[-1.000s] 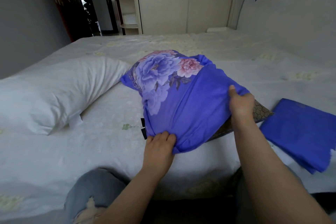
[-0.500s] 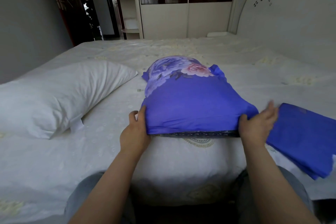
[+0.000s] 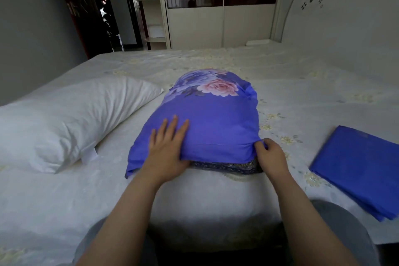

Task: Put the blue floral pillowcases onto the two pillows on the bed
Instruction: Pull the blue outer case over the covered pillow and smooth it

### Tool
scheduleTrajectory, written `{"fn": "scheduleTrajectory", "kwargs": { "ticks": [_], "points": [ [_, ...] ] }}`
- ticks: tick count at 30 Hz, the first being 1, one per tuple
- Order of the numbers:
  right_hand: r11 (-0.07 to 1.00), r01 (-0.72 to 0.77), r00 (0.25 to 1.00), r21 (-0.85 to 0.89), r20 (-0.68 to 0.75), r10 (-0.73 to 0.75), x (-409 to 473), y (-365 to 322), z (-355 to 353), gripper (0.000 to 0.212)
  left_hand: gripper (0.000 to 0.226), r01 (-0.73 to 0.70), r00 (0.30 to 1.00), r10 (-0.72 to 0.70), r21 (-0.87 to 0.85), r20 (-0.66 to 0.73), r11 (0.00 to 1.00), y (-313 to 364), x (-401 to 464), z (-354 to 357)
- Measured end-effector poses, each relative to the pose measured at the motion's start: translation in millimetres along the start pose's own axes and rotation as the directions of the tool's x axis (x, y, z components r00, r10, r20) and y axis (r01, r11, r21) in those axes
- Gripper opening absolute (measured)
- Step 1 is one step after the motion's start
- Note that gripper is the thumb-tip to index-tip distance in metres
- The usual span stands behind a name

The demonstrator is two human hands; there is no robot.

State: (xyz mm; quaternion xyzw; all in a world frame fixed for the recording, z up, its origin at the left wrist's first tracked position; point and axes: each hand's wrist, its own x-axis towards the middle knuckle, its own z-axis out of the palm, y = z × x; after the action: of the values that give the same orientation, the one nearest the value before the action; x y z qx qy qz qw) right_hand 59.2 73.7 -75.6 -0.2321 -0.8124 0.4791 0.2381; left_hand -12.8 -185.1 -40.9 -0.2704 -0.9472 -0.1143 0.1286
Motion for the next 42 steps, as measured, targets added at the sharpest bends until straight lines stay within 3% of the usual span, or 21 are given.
{"fn": "scheduleTrajectory", "kwargs": {
  "ticks": [2, 6, 9, 12, 15, 17, 20, 24, 31, 33, 36, 39, 42],
  "points": [
    [0.987, 0.159, 0.987, -0.019, 0.002, -0.159, 5.4, -7.4, -7.7, 0.031, 0.101, -0.13, 0.991, 0.13, -0.02, -0.015, 0.991, 30.1, 15.9, 2.3],
    [0.884, 0.457, 0.888, -0.104, -0.007, -0.46, 10.2, -19.3, -21.0, 0.013, 0.097, -0.123, 0.989, 0.13, 0.087, -0.077, 0.989, 59.1, 38.9, 15.2],
    [0.857, 0.514, 0.858, -0.042, 0.028, -0.513, 10.5, -35.1, -26.7, 0.037, 0.096, -0.204, 0.967, 0.227, 0.178, -0.119, 0.963, 72.2, 48.7, 21.1],
    [0.836, 0.549, 0.834, 0.005, 0.066, -0.548, 4.8, -55.5, -25.1, 0.032, 0.093, -0.198, 0.96, 0.233, 0.213, -0.154, 0.957, 76.8, 52.7, 23.9],
    [0.838, 0.535, 0.842, -0.107, 0.157, -0.517, -4.0, -52.8, -17.7, 0.031, 0.091, -0.051, 0.995, 0.064, 0.15, -0.083, 0.987, 71.0, 62.8, 15.9],
    [0.866, 0.453, 0.889, -0.214, 0.187, -0.418, -10.4, -32.7, -12.5, 0.032, 0.089, -0.039, 0.998, 0.045, 0.136, -0.042, 0.99, 70.5, 65.6, 14.6],
    [0.941, 0.206, 0.967, -0.268, 0.202, -0.154, -16.2, 4.0, -10.9, 0.04, 0.082, -0.164, 0.986, 0.163, 0.18, 0.023, 0.97, 85.9, 52.4, 25.8],
    [0.968, 0.018, 0.973, -0.251, 0.229, 0.041, -18.9, 33.3, -19.3, 0.053, 0.086, -0.342, 0.927, 0.371, 0.29, -0.053, 0.894, 97.5, 22.6, 42.0],
    [0.992, 0.103, 0.98, -0.071, 0.181, -0.089, -44.8, 35.9, -26.6, 0.044, 0.086, -0.45, 0.876, 0.481, 0.3, -0.037, 0.841, 84.6, -10.6, 48.2],
    [0.984, 0.151, 0.977, -0.09, 0.167, -0.134, -46.0, 33.7, -27.6, 0.047, 0.071, -0.443, 0.88, 0.472, 0.254, -0.063, 0.86, 85.2, -12.2, 45.4],
    [0.957, 0.24, 0.959, -0.161, 0.19, -0.209, -49.3, 33.6, -29.7, 0.044, 0.031, -0.445, 0.856, 0.475, 0.18, -0.204, 0.877, 88.9, -16.1, 44.3],
    [0.932, 0.296, 0.944, -0.211, 0.212, -0.252, -55.0, 31.9, -28.6, 0.032, 0.027, -0.349, 0.897, 0.319, -0.048, -0.307, 0.936, 100.9, -26.3, 40.1],
    [0.911, 0.3, 0.937, -0.282, 0.266, -0.227, -60.9, 34.1, -22.8, 0.028, 0.019, -0.245, 0.937, 0.195, -0.15, -0.291, 0.958, 111.8, -42.4, 50.8]
  ]
}}
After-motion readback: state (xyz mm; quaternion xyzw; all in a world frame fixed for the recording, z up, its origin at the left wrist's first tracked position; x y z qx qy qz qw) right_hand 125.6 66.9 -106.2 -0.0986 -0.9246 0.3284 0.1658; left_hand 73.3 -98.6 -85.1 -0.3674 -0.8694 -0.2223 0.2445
